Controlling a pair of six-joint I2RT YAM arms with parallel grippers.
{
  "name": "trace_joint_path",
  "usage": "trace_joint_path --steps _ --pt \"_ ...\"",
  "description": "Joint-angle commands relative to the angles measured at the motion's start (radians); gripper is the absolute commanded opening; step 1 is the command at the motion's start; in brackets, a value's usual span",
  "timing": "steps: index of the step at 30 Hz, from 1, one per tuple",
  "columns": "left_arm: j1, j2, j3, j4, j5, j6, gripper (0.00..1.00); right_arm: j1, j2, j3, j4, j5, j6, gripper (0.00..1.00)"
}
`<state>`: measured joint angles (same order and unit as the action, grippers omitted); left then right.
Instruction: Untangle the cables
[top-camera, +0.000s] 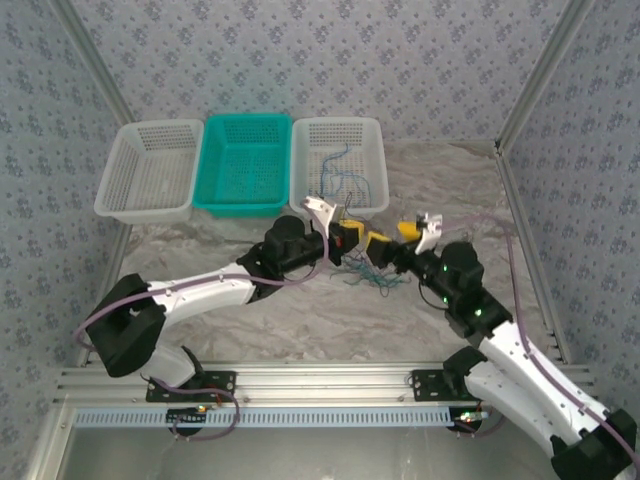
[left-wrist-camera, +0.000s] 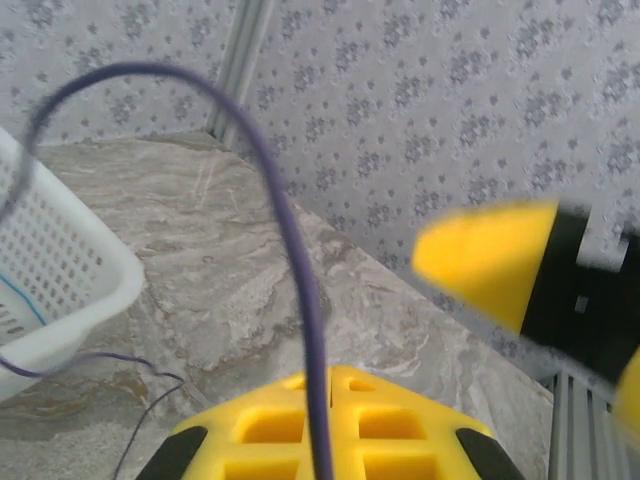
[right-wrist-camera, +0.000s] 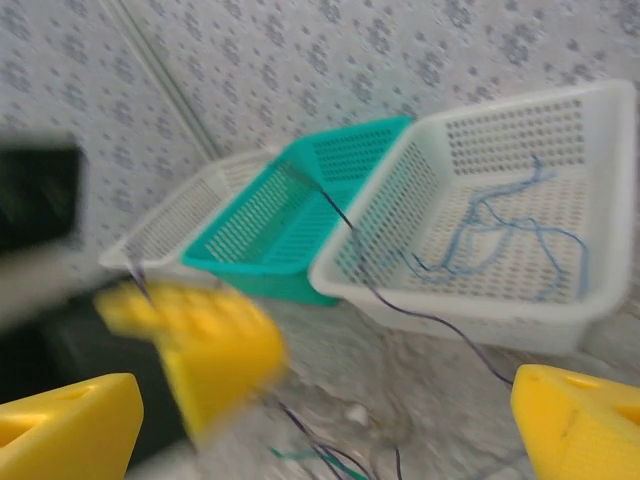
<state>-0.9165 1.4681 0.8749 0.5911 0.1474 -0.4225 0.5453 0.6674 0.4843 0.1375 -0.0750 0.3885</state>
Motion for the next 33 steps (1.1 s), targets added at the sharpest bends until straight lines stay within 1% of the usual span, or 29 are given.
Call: trace_joint_path --steps 1,3,5,7,9,10,13,15,19,21,23,25,27,30,33 --pt "0.004 -0.043 0.071 -0.063 -0.012 -0.024 0.00 0.001 -0.022 -0.166 0.166 0.020 -0.110 0.98" --pt "0.003 -0.052 0.088 -0.089 -0.003 -0.017 0.00 0.007 0.006 -0.234 0.259 -0.008 -0.161 0.99" --pt "0.003 -0.057 0.104 -0.105 0.018 -0.009 0.00 0.012 0.065 -0.255 0.324 -0.068 -0.238 1.00" --pt "0.004 -0.059 0.120 -0.120 0.038 -0.008 0.00 0.013 0.158 -0.234 0.368 -0.145 -0.296 1.00" --pt "0.005 -0.062 0.124 -0.113 0.051 -0.017 0.00 0.015 0.261 -0.174 0.361 -0.202 -0.335 1.00" --pt "0.003 -0.066 0.127 -0.106 0.053 -0.025 0.00 0.016 0.320 -0.145 0.367 -0.207 -0.350 1.00" --pt "0.004 -0.093 0.140 -0.113 0.059 -0.028 0.00 0.012 0.501 -0.088 0.420 -0.161 -0.351 0.98" --pt "0.005 -0.127 0.156 -0.144 0.043 -0.008 0.00 0.011 0.597 -0.063 0.461 -0.156 -0.352 0.93" --pt "0.018 -0.215 0.230 -0.244 0.011 0.077 0.00 0.025 0.745 -0.020 0.476 -0.173 -0.337 0.82" --pt "0.037 -0.242 0.290 -0.302 0.018 0.100 0.00 0.034 0.797 -0.020 0.495 -0.147 -0.322 0.69" --pt "0.059 -0.257 0.356 -0.357 0.019 0.114 0.00 0.034 0.834 -0.021 0.492 -0.087 -0.286 0.53" --pt "0.079 -0.267 0.415 -0.408 0.009 0.129 0.00 0.025 0.855 -0.031 0.491 -0.056 -0.247 0.45" --pt "0.106 -0.273 0.474 -0.471 -0.011 0.154 0.00 0.016 0.863 -0.046 0.494 -0.038 -0.214 0.42" --pt "0.159 -0.272 0.568 -0.577 -0.063 0.201 0.00 0.004 0.861 -0.074 0.504 -0.026 -0.178 0.41" --pt "0.263 -0.249 0.640 -0.627 -0.053 0.179 0.00 -0.004 0.851 -0.091 0.499 -0.031 -0.159 0.41"
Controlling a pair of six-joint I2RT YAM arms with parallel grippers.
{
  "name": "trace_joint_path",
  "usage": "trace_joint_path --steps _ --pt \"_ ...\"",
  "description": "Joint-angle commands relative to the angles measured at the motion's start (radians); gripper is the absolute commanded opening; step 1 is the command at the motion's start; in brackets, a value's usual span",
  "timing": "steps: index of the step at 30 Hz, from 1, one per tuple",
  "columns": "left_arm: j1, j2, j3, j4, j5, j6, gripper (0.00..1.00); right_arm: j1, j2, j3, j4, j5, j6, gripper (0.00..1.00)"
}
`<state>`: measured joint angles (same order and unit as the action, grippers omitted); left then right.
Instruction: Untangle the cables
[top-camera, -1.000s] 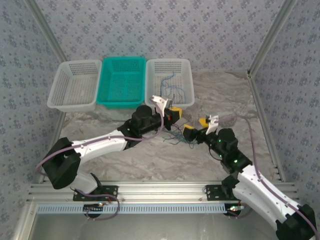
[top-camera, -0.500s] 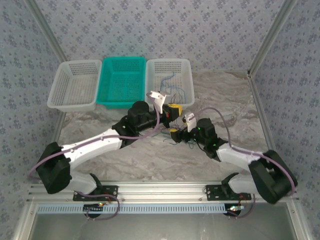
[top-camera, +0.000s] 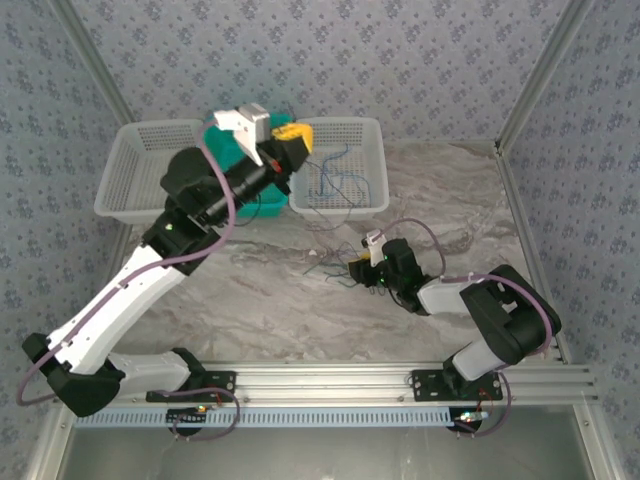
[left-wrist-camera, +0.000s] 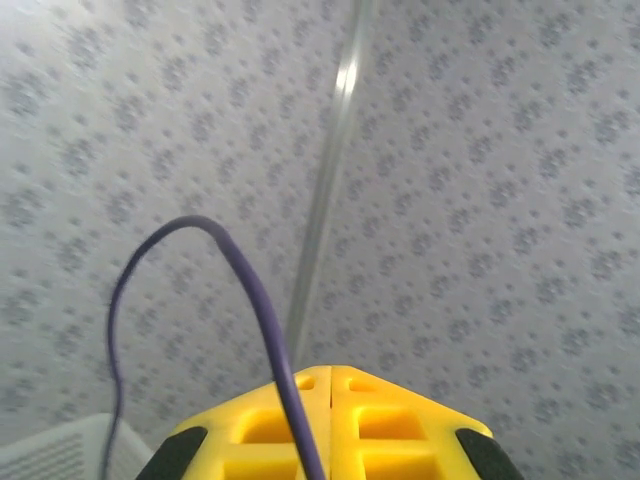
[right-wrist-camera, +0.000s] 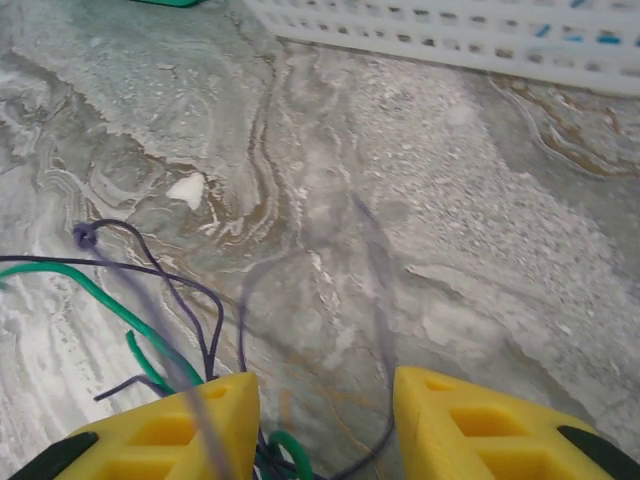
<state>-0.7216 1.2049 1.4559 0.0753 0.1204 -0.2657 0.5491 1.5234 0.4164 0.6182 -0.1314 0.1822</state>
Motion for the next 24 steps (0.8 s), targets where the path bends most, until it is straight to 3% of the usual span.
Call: trace_joint_path --steps 1,8,21,24 --pt "0.110 0.027 0.085 -0.121 -0.015 0.006 0.00 -0.009 -0.011 -0.025 0.015 0.022 0.051 0.41" --pt "0.308 0.181 0.322 -0.155 0.111 0.002 0.00 -0.009 -0.046 -0.017 -0.035 0.021 0.051 0.41" --pt "0.509 0.545 0.761 -0.338 0.168 0.040 0.00 -0.011 -0.123 0.000 -0.141 0.022 0.060 0.42" --pt "0.552 0.685 0.899 -0.475 0.171 -0.014 0.00 -0.011 -0.140 0.002 -0.158 0.020 0.066 0.42"
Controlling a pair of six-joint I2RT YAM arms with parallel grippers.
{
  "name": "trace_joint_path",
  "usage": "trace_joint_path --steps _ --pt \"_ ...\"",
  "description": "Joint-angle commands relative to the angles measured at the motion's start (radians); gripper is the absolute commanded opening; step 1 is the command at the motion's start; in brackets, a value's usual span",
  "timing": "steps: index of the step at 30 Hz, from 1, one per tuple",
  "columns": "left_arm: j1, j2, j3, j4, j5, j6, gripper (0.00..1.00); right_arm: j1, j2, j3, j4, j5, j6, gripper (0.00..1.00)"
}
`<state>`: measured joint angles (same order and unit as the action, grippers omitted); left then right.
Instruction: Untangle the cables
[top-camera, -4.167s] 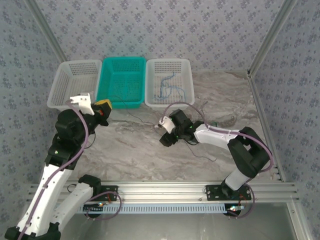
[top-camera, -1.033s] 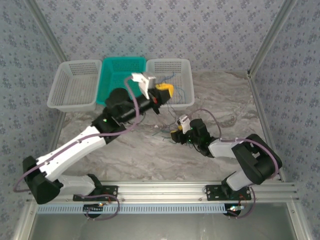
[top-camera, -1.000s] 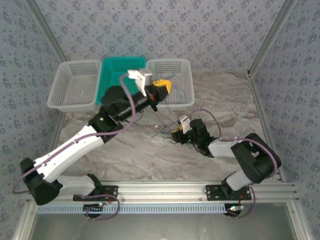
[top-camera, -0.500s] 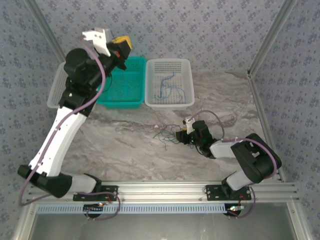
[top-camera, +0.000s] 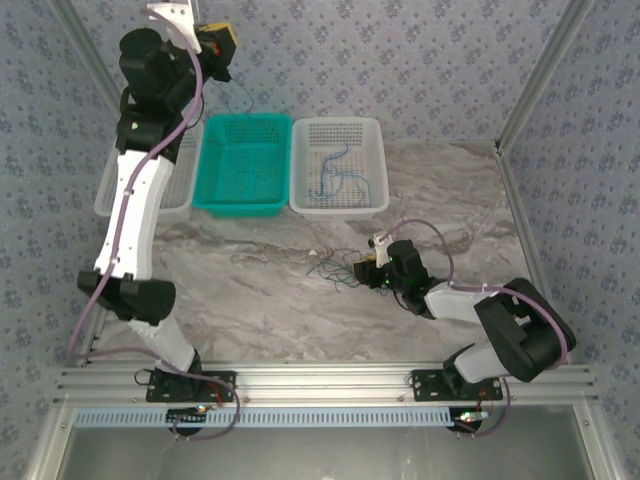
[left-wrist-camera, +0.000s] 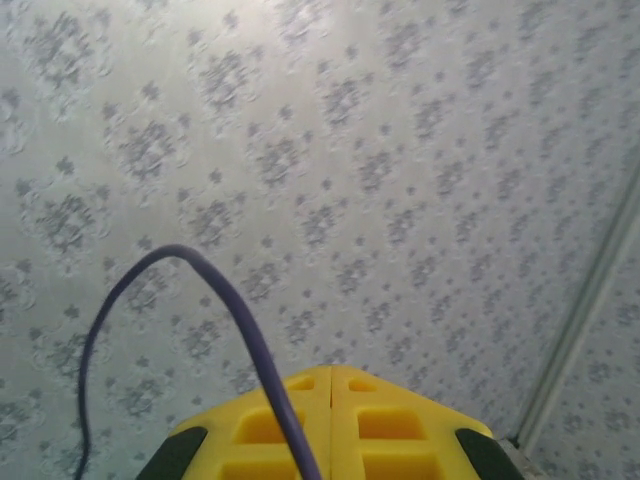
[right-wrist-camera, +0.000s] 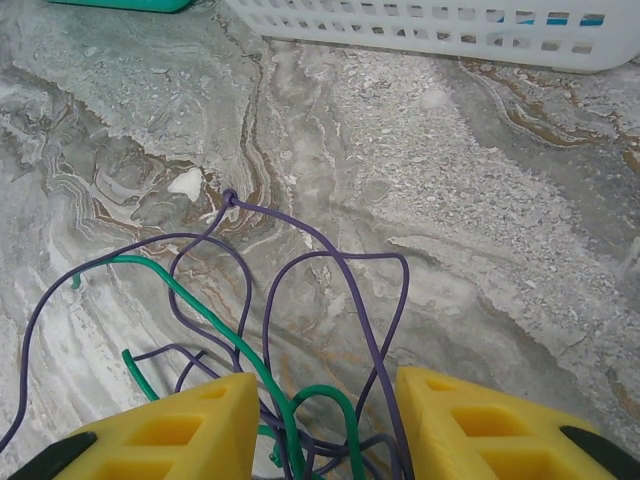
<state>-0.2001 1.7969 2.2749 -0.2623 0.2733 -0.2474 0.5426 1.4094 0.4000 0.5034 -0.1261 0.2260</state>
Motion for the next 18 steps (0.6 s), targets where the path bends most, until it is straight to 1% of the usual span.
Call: trace_joint_path --steps 1,3,5,6,7,9,10,12,13,15,18 --pt "0.037 0.136 0.111 -0.179 0.010 -0.037 0.00 -0.005 -0.034 0.016 -0.046 0.016 0.025 0.42" --pt "0.040 0.195 0.127 -0.228 -0.022 -0.031 0.05 -0.004 -0.049 0.016 -0.057 0.016 0.029 0.42" --pt "0.040 0.241 0.121 -0.271 -0.088 -0.029 0.10 -0.006 -0.068 0.012 -0.069 0.014 0.029 0.42" --pt "0.040 0.259 0.109 -0.285 -0.116 -0.024 0.17 -0.006 -0.080 0.011 -0.078 0.014 0.027 0.43" --pt "0.042 0.275 0.099 -0.308 -0.145 -0.030 0.30 -0.007 -0.091 0.010 -0.091 0.016 0.024 0.43" --pt "0.043 0.294 0.090 -0.351 -0.167 -0.048 0.58 -0.007 -0.116 0.009 -0.113 0.020 0.018 0.43" --pt "0.043 0.293 0.081 -0.366 -0.169 -0.055 0.69 -0.008 -0.132 0.007 -0.124 0.025 0.017 0.44" --pt "0.044 0.282 0.061 -0.399 -0.172 -0.064 0.82 -0.010 -0.156 0.004 -0.143 0.029 0.013 0.45" --pt "0.043 0.273 0.057 -0.422 -0.183 -0.061 0.84 -0.011 -0.168 0.005 -0.151 0.029 0.013 0.45" --pt "0.044 0.246 0.027 -0.455 -0.218 -0.052 0.85 -0.012 -0.186 0.006 -0.161 0.029 0.013 0.46" --pt "0.044 0.154 -0.100 -0.404 -0.241 -0.051 0.86 -0.012 -0.203 0.012 -0.167 0.034 0.013 0.46"
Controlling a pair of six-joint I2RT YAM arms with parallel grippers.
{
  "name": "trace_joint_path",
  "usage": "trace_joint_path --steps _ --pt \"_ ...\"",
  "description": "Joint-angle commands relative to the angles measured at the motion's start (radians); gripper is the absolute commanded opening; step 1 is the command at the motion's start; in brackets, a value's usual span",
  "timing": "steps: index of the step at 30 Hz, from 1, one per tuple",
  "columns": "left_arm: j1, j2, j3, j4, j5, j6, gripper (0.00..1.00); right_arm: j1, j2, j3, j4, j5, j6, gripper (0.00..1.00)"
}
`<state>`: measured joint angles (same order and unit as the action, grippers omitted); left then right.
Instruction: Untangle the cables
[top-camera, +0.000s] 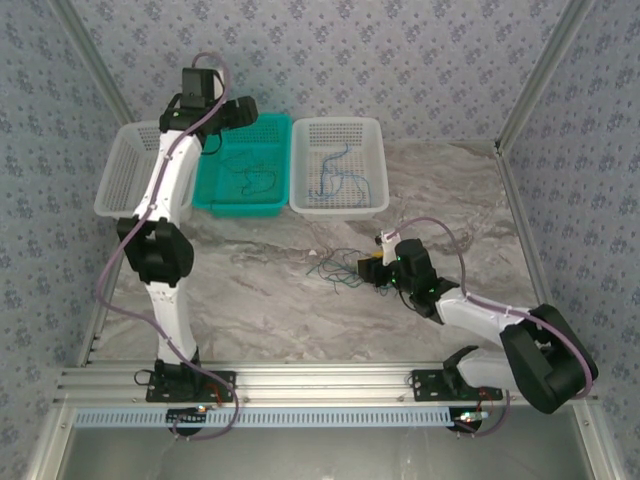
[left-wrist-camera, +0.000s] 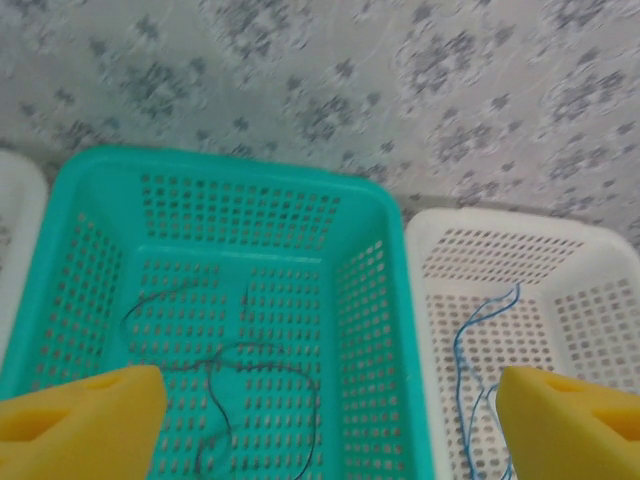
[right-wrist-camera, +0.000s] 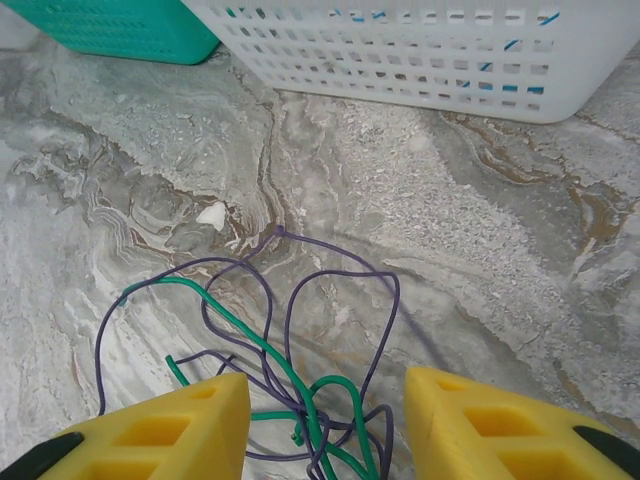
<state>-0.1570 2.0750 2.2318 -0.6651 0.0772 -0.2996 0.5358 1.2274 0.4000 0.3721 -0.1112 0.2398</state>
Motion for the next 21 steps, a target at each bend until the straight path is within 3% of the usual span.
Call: trace_joint_path --steps 1,7,10,12,13,17,21 --pt "0.001 -0.173 -0.121 0.055 -0.031 -0.004 0.86 -0.006 -0.025 0.015 -0.036 0.021 -0.001 0.46" --pt "-0.026 -0.515 -0.593 0.472 0.197 -0.111 0.86 -0.013 -0.029 0.040 -0.071 0.018 0.000 0.49" --pt "-0.101 -0.677 -0.799 0.602 0.230 -0.099 0.88 -0.013 -0.043 0.041 -0.110 0.045 0.005 0.77" --pt "-0.156 -0.765 -0.906 0.640 0.226 -0.071 0.99 -0.014 -0.054 0.042 -0.157 0.102 0.021 0.87" --pt "-0.182 -0.804 -0.957 0.654 0.221 -0.061 0.99 -0.016 -0.058 0.049 -0.191 0.134 0.041 0.90" --pt "-0.258 -0.940 -1.135 0.677 0.195 -0.039 0.99 -0.030 -0.042 0.049 -0.234 0.128 0.107 0.87" --pt "-0.306 -1.039 -1.270 0.675 0.160 -0.015 0.99 -0.017 -0.013 0.028 -0.188 0.045 0.159 0.61"
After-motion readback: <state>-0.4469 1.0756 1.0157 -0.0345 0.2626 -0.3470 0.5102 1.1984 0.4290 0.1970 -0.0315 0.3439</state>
